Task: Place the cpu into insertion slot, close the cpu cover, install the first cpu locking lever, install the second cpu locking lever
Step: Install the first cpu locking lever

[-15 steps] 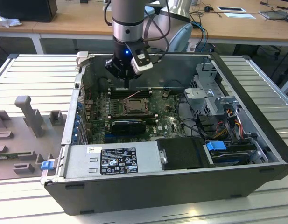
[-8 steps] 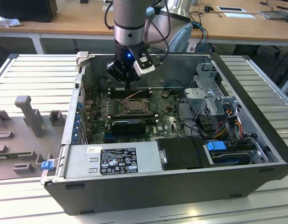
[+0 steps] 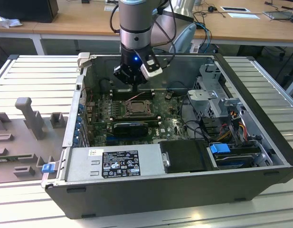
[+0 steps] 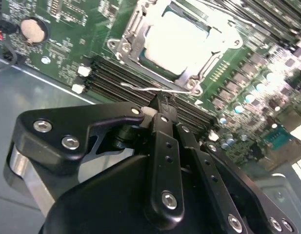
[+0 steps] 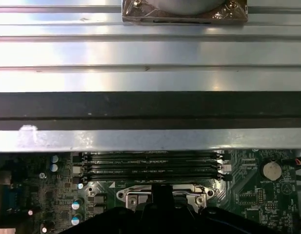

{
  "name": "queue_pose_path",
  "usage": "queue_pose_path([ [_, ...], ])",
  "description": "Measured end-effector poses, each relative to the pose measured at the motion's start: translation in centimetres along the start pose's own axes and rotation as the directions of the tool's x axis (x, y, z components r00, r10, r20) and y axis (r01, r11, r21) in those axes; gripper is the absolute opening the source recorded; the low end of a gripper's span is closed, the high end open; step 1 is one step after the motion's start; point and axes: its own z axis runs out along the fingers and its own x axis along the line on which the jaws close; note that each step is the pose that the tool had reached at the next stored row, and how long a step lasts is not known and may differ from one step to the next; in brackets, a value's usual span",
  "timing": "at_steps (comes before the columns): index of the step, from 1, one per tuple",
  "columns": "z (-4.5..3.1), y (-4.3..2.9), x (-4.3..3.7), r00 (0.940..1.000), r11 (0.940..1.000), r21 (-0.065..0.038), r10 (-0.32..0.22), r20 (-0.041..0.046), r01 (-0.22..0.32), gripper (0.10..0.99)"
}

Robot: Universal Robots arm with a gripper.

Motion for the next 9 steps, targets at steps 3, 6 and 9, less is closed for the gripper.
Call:
queue_pose_path([
  [3, 0.51, 0.05, -0.22, 0.9996, 0.9996, 0.0, -0.029, -0.0031, 0.029, 0.106],
  [6, 0.81, 0.3, -0.63, 0.9994, 0.9994, -0.001, -0.035, -0.0034, 0.035, 0.106],
  [9, 0.99, 0.44, -1.06, 0.9992, 0.9992, -0.001, -0.04, -0.0033, 0.04, 0.106],
])
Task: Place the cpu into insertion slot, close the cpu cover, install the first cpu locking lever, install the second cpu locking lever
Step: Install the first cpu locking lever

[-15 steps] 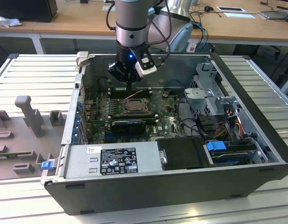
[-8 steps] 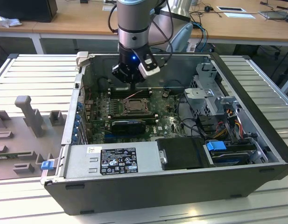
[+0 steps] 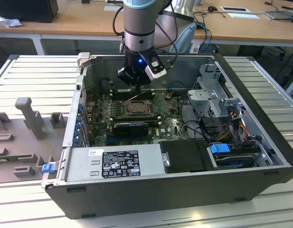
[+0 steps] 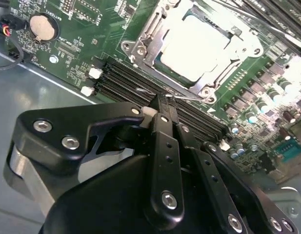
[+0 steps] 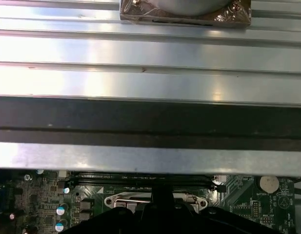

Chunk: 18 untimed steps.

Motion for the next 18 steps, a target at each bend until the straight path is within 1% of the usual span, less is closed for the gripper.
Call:
queue_pose_path([
  [2, 0.18, 0.01, -0.14, 1.0, 1.0, 0.0, -0.006, 0.0016, 0.006, 0.106],
  [4, 0.43, 0.0, -0.39, 0.9999, 0.9999, 0.0, -0.011, 0.0014, 0.011, 0.106],
  [6, 0.62, -0.01, -0.93, 0.9999, 0.9999, 0.0, -0.015, 0.0007, 0.015, 0.106],
  [8, 0.84, -0.03, -1.19, 0.9998, 0.9998, 0.001, -0.021, 0.0, 0.021, 0.106],
  [11, 1.23, -0.08, -1.27, 0.9992, 0.9992, 0.001, -0.039, -0.0018, 0.039, 0.106],
  [14, 1.49, -0.11, -1.27, 0.9992, 0.9992, 0.001, -0.041, -0.0028, 0.041, 0.106],
  [18, 2.16, -0.18, -1.25, 0.9991, 0.9991, 0.001, -0.042, -0.0034, 0.042, 0.106],
])
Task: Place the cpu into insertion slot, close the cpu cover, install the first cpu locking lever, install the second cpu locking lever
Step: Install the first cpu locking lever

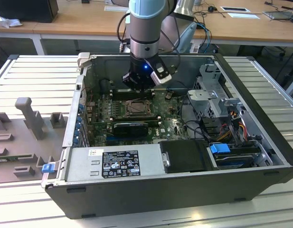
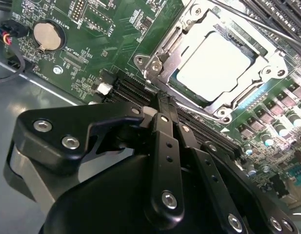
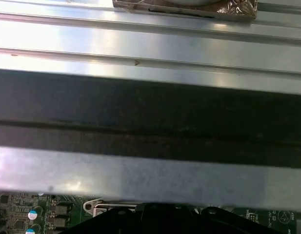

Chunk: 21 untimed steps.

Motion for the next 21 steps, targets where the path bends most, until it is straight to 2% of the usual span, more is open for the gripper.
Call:
queue_pose_path([
  [4, 0.48, -0.05, 0.02, 1.0, 1.0, 0.0, 0.0, -0.0018, 0.0, 0.106],
  [11, 0.68, -0.09, 0.0, 1.0, 1.0, 0.007, 0.0, -0.0027, 0.0, 0.106],
  [15, 0.97, -0.17, 0.02, 1.0, 1.0, 0.008, 0.0, -0.0033, 0.0, 0.106],
  [18, 1.01, -0.17, 0.01, 1.0, 1.0, -0.008, 0.0, -0.0019, -0.001, 0.106],
  [21, 0.91, -0.13, -0.01, 1.0, 0.9999, -0.013, 0.001, -0.0006, -0.001, 0.106],
])
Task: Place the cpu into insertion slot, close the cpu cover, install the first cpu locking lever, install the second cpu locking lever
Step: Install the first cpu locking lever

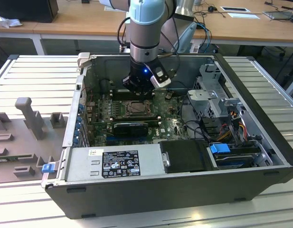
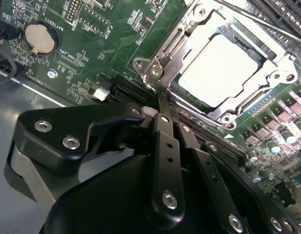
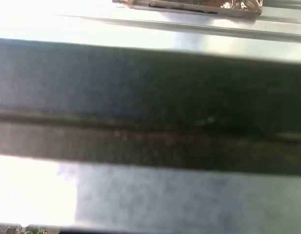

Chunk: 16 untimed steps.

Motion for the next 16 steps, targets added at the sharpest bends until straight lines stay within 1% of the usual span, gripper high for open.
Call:
queue_pose_path([
  [1, -0.16, 0.03, -0.01, 1.0, 1.0, 0.0, 0.0, 0.0002, 0.0, 0.106],
  [5, -1.43, 0.15, -0.04, 1.0, 1.0, 0.002, 0.0, -0.0008, 0.0, 0.106],
  [6, -1.6, 0.17, -0.05, 1.0, 1.0, 0.001, 0.0, -0.0008, 0.0, 0.106],
  [8, -1.64, 0.16, -0.05, 1.0, 1.0, 0.001, 0.0, -0.0008, 0.0, 0.106],
  [16, -1.71, -0.34, -0.01, 1.0, 1.0, 0.002, 0.0, -0.001, 0.0, 0.106],
])
